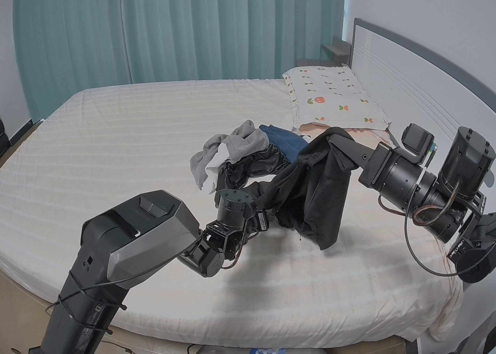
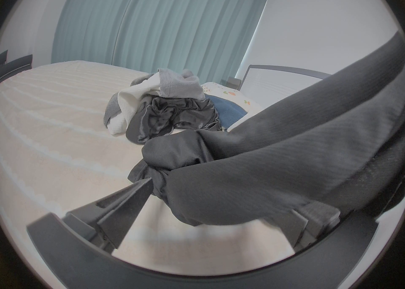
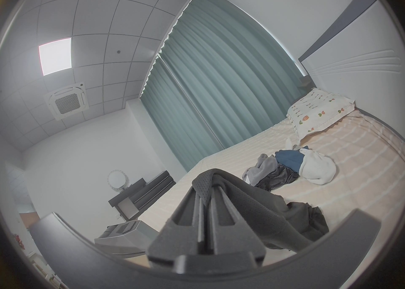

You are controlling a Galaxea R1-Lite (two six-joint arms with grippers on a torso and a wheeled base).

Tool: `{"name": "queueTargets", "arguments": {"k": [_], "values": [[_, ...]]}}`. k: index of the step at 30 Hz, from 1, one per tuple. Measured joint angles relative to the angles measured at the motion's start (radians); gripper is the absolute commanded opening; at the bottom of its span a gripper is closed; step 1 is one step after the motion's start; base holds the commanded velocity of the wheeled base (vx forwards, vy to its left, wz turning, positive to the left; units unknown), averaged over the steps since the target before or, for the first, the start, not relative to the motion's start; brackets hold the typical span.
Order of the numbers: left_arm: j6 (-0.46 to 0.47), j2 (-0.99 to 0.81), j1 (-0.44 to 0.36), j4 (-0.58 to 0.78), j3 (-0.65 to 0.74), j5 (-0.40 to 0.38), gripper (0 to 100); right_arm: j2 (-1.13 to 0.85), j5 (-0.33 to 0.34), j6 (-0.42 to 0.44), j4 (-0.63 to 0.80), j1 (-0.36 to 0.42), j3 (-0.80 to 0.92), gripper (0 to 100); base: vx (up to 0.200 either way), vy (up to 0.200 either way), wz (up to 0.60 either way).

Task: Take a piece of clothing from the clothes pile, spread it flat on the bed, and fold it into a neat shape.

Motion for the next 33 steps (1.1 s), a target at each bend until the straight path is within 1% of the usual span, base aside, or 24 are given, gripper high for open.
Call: {"name": "queueTargets", "arguments": {"k": [3, 7, 11, 16, 20, 24, 28, 33], "values": [[-0.010, 0.022, 0.005, 0.043, -0.050, 0.001, 0, 0.003, 0.004, 0.003, 0.000, -0.023, 0.003, 0, 0.000, 0.000, 0.00], [-0.056, 0.034, 0.008, 0.064, -0.074, 0.002, 0, 0.007, 0.024, 0.004, 0.000, -0.060, 0.016, 0, 0.000, 0.000, 0.00], [-0.098, 0.018, 0.009, 0.068, -0.035, 0.002, 0, 0.011, 0.045, 0.005, 0.000, -0.083, 0.033, 0, 0.000, 0.000, 0.00], [-0.173, -0.097, 0.003, 0.104, 0.053, -0.002, 0, 0.017, 0.052, 0.006, 0.000, -0.101, 0.052, 0, 0.000, 0.000, 0.00], [-0.231, -0.241, -0.001, 0.143, 0.151, -0.008, 0, 0.024, 0.053, 0.007, 0.000, -0.113, 0.076, 0, 0.000, 0.000, 0.00], [-0.281, -0.407, 0.000, 0.165, 0.311, -0.032, 0, 0.036, 0.051, 0.021, -0.001, -0.138, 0.104, 0, 0.000, 0.000, 0.00], [-0.309, -0.556, 0.007, 0.160, 0.470, -0.058, 0, 0.057, 0.050, 0.071, -0.002, -0.173, 0.124, 0, 0.000, 0.000, 0.00], [-0.350, -0.701, 0.020, 0.081, 0.666, -0.074, 0, 0.102, 0.049, 0.140, -0.044, -0.210, 0.143, 0, 0.000, 0.000, 0.00]]}}
